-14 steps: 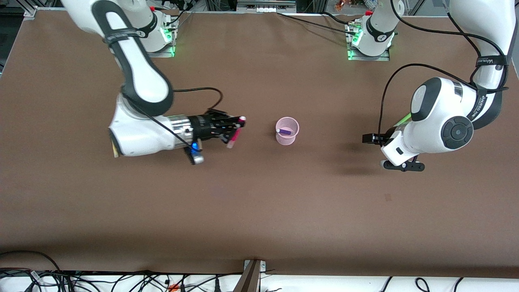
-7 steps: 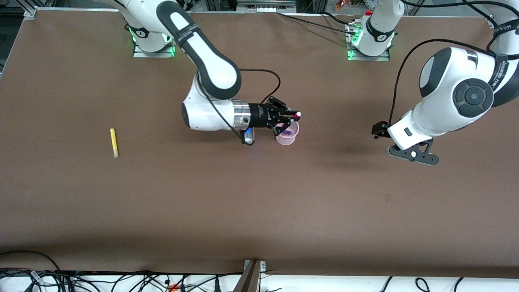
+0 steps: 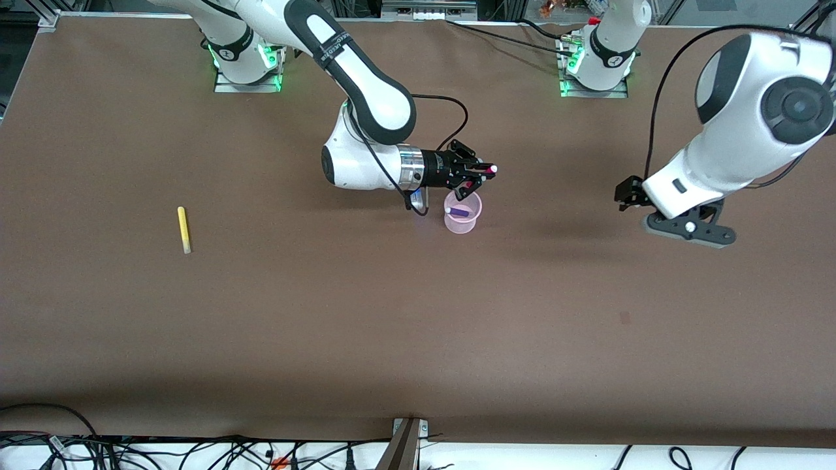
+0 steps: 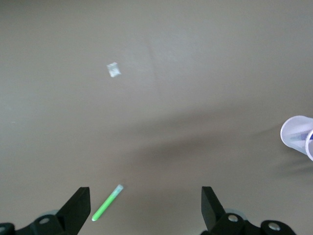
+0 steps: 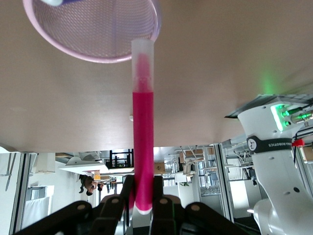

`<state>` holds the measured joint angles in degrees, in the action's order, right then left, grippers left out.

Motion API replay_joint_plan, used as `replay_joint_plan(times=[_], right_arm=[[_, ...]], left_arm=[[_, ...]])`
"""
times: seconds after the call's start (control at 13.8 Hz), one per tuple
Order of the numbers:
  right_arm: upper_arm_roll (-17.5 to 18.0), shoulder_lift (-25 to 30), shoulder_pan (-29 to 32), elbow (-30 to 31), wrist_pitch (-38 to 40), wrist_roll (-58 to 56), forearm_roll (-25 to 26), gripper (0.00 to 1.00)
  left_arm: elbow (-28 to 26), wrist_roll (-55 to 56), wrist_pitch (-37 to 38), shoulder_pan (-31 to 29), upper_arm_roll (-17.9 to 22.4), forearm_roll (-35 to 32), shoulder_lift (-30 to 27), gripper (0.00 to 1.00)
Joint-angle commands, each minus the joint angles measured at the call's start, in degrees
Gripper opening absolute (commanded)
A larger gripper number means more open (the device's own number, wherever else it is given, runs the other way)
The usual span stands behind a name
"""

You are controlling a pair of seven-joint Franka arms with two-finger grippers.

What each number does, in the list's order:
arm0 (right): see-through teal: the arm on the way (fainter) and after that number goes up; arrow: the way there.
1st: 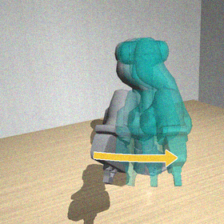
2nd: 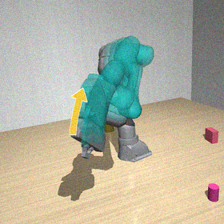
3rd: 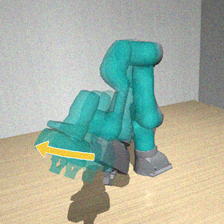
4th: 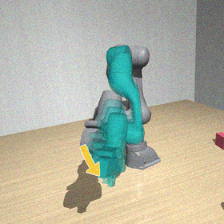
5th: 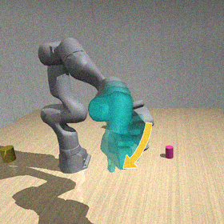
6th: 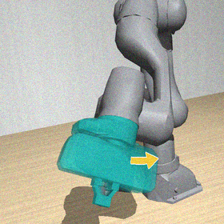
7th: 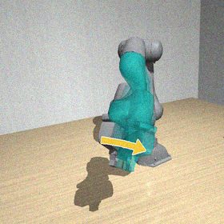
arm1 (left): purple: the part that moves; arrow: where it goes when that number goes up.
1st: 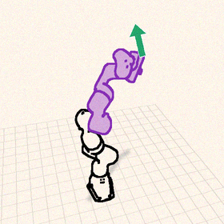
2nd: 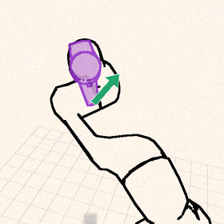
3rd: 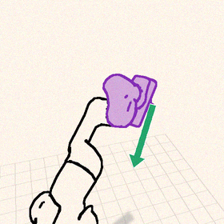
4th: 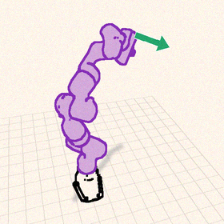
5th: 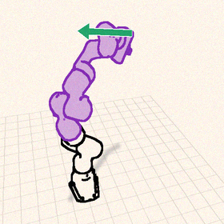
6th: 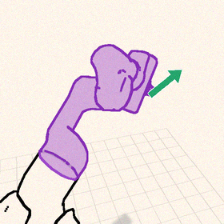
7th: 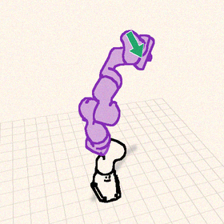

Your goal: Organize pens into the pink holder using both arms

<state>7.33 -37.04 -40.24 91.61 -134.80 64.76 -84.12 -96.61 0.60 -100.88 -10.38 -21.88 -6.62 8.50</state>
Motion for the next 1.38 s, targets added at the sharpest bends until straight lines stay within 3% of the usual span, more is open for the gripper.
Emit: replay_joint_plan(times=[0.0,0.07,0.15,0.36,0.58,0.65,0.73,0.8,0.87,1.09,1.31], right_arm=[[-0.57,-1.54,-0.72,-0.9,-1.16,-2.36,-1.05,0.0],[-0.57,-2.07,-0.8,-1.34,-1.68,-2.36,-0.78,0.0],[-0.57,-2.51,-0.8,-1.78,-2.91,-2.44,-0.52,0.0],[-0.66,-4.88,-1.94,-4.24,-4.93,-3.67,-0.43,0.0],[-0.66,-5.94,-2.21,-4.6,-5.56,-6.12,-0.34,0.0],[-0.66,-5.94,-2.21,-4.6,-5.56,-7.61,-0.43,0.14],[-0.83,-6.03,-2.04,-4.51,-5.56,-9.2,-0.43,0.52],[-0.92,-6.03,-1.95,-4.51,-5.56,-10.08,-0.43,0.84],[-1.09,-5.77,-1.77,-4.6,-5.56,-10.0,-0.43,0.97],[-1.71,-3.93,-0.19,-4.6,-5.38,-10.7,2.1,1.0],[-6.0,-0.94,-0.01,-3.72,-4.59,-12.37,5.81,1.0]], left_arm=[[-0.95,-2.18,0.34,6.64,9.61,-0.33,-5.75,1.0],[-0.6,-2.27,0.25,12.43,16.53,0.02,-6.9,1.0],[-0.77,-2.53,0.25,14.75,19.82,2.29,-7.61,1.0],[-1.03,-3.15,-3.43,17.48,23.35,3.28,-10.6,1.0],[-2.44,-3.24,1.01,19.17,25.22,3.63,-12.54,1.0],[-4.18,-2.72,3.3,18.65,25.22,3.72,-13.85,1.0],[-5.07,-3.06,3.76,18.21,25.3,3.72,-14.64,1.0],[-6.3,-3.58,3.76,17.51,25.57,3.81,-15.09,1.0],[-6.22,-3.33,3.85,18.02,25.39,3.72,-15.0,1.0],[-4.82,-3.58,3.68,16.71,25.39,4.33,-14.56,1.0],[-4.29,-3.59,3.76,15.21,25.39,7.06,-14.65,1.0]])
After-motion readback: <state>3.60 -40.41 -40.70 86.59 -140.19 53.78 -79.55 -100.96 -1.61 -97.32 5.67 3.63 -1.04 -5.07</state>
